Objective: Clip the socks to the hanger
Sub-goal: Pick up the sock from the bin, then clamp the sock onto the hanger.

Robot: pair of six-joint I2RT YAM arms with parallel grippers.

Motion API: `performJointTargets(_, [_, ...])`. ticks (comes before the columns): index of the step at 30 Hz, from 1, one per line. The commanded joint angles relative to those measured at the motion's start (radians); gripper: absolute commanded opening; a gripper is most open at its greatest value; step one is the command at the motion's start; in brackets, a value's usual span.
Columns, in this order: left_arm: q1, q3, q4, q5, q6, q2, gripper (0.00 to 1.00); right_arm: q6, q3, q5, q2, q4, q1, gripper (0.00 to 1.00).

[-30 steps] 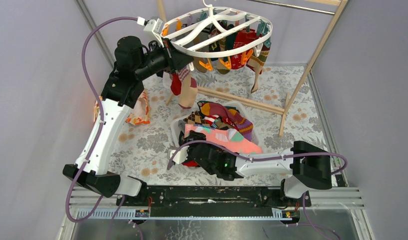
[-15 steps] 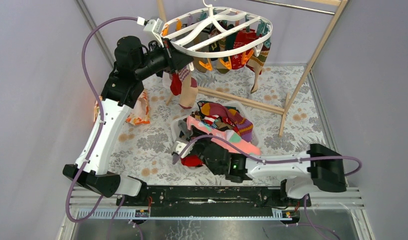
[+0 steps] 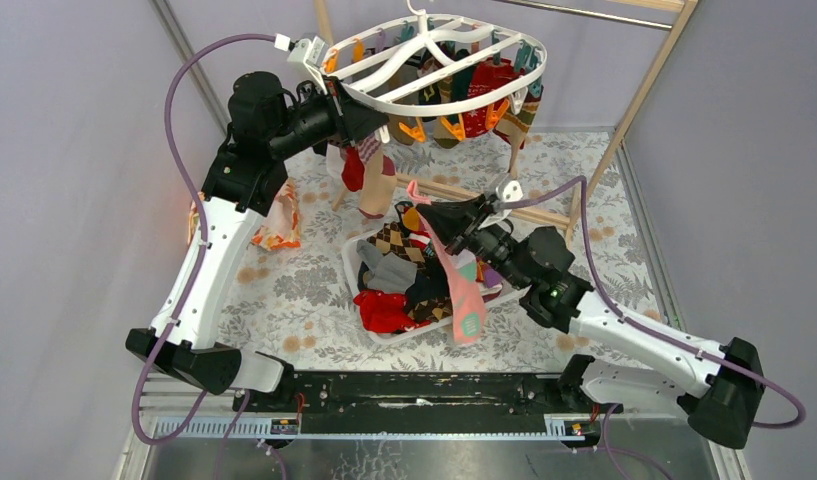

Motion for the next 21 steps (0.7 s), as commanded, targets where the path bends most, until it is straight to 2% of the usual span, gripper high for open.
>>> performJointTargets(1, [0.017,-0.023,0.045,0.045,-0.047,0.001,0.0,0.495,-0.054,-0.433,0.048,0.243,-0.132,0.0])
performJointTargets(5, [0.02,-0.067,0.096,0.096,-0.08,0.0,0.0,0.894,-0.068,-0.695,0.236,0.679,-0.269,0.0])
performJointTargets(9, [0.025,-0.063,0.11,0.142,-0.108,0.014,0.0,1.24,0.014,-0.794,0.472,1.101,-0.358,0.0])
performJointTargets(13, [0.027,-0.071,0.14,0.167,-0.133,0.016,0.0,1.332,0.149,-0.852,0.606,1.117,-0.374,0.0])
performJointTargets(21, [0.042,-0.09,0.186,0.243,-0.171,0.019,0.0,1.49,0.364,-0.943,0.74,1.12,-0.404,0.0])
